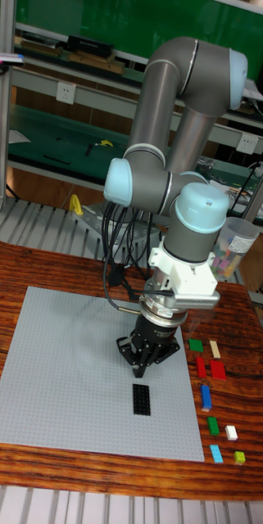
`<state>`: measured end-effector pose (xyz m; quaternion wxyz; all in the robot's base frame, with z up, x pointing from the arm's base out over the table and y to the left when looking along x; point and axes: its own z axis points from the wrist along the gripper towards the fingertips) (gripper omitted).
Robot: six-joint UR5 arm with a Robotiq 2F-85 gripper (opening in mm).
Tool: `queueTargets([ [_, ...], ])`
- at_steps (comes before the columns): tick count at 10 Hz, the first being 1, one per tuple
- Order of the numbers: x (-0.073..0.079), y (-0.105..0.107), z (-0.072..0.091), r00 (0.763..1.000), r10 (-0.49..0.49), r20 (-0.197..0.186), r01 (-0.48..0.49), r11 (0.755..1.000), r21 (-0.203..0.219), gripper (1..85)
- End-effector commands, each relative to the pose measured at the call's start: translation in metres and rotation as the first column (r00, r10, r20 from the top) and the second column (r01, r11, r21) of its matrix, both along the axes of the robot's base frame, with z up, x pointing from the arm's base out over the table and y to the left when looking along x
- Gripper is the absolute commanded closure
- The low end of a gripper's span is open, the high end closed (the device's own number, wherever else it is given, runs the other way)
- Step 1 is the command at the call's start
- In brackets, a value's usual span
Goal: Build with small Lego blocks
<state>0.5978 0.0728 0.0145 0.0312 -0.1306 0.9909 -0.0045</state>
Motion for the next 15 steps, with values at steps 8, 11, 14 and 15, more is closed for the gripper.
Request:
queueTargets([
  [8,0.006,0.001,-0.009,1.000,0.023,0.010,-0.023,1.000,0.020,84.3],
  [11,0.005,0.002,-0.011,1.000,0.027,0.015,-0.028,0.999,0.025,84.3],
  [14,0.007,0.002,-0.011,0.999,0.032,0.015,-0.032,0.999,0.025,84.3],
  [15,0.009,0.003,-0.010,0.999,0.033,0.015,-0.034,0.999,0.023,84.3],
])
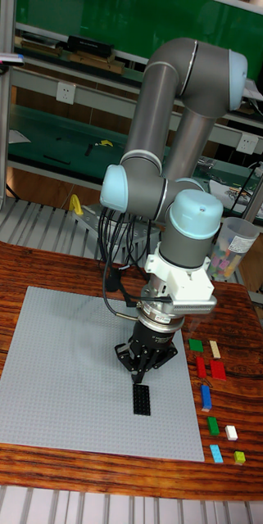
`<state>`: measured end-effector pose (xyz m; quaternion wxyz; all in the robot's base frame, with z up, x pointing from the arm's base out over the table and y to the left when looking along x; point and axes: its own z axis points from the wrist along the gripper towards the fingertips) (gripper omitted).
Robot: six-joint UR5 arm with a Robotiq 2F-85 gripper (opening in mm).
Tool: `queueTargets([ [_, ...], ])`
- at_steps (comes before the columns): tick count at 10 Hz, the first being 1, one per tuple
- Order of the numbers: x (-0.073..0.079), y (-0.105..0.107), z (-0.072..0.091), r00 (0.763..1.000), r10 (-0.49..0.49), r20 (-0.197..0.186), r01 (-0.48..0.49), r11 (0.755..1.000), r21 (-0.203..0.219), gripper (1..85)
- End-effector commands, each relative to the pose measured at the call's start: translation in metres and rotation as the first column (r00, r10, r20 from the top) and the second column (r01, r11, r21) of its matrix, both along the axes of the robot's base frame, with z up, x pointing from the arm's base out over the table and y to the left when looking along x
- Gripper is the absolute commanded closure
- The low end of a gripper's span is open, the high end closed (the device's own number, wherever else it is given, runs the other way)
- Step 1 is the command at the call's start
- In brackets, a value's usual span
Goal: Build with small Lego blocks
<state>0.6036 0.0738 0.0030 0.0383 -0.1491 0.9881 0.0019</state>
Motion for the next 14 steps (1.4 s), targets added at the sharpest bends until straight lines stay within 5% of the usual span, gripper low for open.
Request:
queueTargets([
  [1,0.003,0.001,0.001,1.000,-0.004,0.000,0.004,1.000,0.007,84.3],
  [10,0.001,0.003,0.001,1.000,-0.004,0.000,0.004,1.000,0.022,84.3],
  [14,-0.008,0.004,0.013,1.000,-0.016,-0.020,0.016,1.000,0.017,84.3],
])
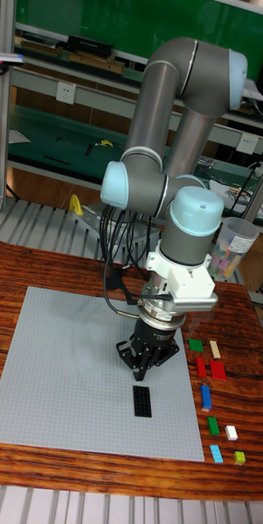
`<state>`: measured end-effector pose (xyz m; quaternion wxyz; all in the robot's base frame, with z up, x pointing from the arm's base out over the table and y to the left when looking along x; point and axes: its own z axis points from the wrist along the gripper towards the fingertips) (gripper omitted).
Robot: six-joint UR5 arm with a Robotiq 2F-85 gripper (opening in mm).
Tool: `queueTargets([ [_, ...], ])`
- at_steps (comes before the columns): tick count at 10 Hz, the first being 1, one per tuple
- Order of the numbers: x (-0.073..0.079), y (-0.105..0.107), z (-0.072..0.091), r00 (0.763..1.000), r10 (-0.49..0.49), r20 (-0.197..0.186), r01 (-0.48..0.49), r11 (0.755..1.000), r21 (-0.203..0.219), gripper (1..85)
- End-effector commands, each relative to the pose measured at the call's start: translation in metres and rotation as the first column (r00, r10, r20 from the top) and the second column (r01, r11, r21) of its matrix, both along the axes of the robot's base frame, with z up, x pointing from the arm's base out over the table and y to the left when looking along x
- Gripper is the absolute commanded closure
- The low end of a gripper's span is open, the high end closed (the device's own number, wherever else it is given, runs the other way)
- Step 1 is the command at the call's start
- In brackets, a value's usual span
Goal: Build with small Lego blocks
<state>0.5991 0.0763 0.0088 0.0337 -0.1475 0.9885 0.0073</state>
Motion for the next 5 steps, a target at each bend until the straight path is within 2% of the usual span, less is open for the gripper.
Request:
queueTargets([
  [1,-0.0018,0.0013,0.0096,1.000,-0.013,-0.011,0.013,1.000,0.001,84.3],
  [2,0.0016,0.0005,0.0139,1.000,-0.016,-0.017,0.016,1.000,-0.008,84.3],
  [3,0.0028,0.0029,0.0147,1.000,-0.022,-0.016,0.022,1.000,0.000,84.3],
  [5,0.0069,0.0017,0.0149,0.999,-0.041,0.000,0.041,0.999,-0.003,84.3],
])
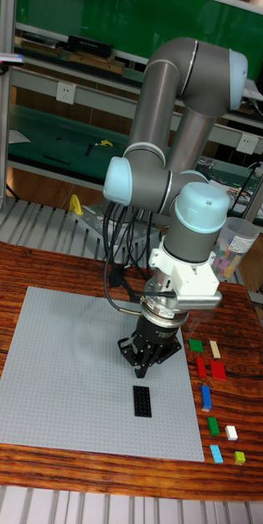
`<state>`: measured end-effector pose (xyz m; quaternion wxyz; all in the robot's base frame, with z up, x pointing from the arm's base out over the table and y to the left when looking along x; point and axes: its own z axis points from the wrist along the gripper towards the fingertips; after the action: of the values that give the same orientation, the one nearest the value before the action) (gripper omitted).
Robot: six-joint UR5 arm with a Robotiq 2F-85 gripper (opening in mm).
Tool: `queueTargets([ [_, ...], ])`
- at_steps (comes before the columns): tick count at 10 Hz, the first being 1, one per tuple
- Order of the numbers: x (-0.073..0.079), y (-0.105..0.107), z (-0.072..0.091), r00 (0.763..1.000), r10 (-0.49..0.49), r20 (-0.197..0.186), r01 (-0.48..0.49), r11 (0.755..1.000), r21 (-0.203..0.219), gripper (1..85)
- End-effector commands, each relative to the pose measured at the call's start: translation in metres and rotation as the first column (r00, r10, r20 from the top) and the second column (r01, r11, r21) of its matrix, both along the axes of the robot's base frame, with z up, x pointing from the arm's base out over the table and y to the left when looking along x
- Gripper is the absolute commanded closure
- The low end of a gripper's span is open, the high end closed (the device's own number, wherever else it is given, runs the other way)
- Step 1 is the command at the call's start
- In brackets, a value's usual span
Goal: Build with small Lego blocks
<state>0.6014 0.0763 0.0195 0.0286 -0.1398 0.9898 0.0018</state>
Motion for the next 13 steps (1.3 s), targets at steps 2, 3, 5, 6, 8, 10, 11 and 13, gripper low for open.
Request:
queueTargets([
  [2,0.007,0.002,0.004,0.999,-0.041,0.019,0.040,0.999,0.014,84.3],
  [3,0.009,0.002,0.005,0.999,-0.045,0.023,0.045,0.999,0.011,84.3],
  [5,0.009,0.002,0.005,0.999,-0.045,0.026,0.045,0.999,0.014,84.3],
  [6,0.010,0.004,0.005,0.999,-0.045,0.028,0.045,0.999,0.021,84.3],
  [8,0.017,0.009,0.002,0.999,-0.041,0.027,0.040,0.999,0.026,84.3],
  [10,0.025,0.012,-0.003,0.999,-0.040,0.027,0.039,0.999,0.026,84.3],
  [11,0.029,0.014,-0.004,0.999,-0.038,0.030,0.037,0.999,0.029,84.3],
  [13,0.031,0.017,-0.003,0.999,-0.040,0.030,0.039,0.999,0.031,84.3],
])
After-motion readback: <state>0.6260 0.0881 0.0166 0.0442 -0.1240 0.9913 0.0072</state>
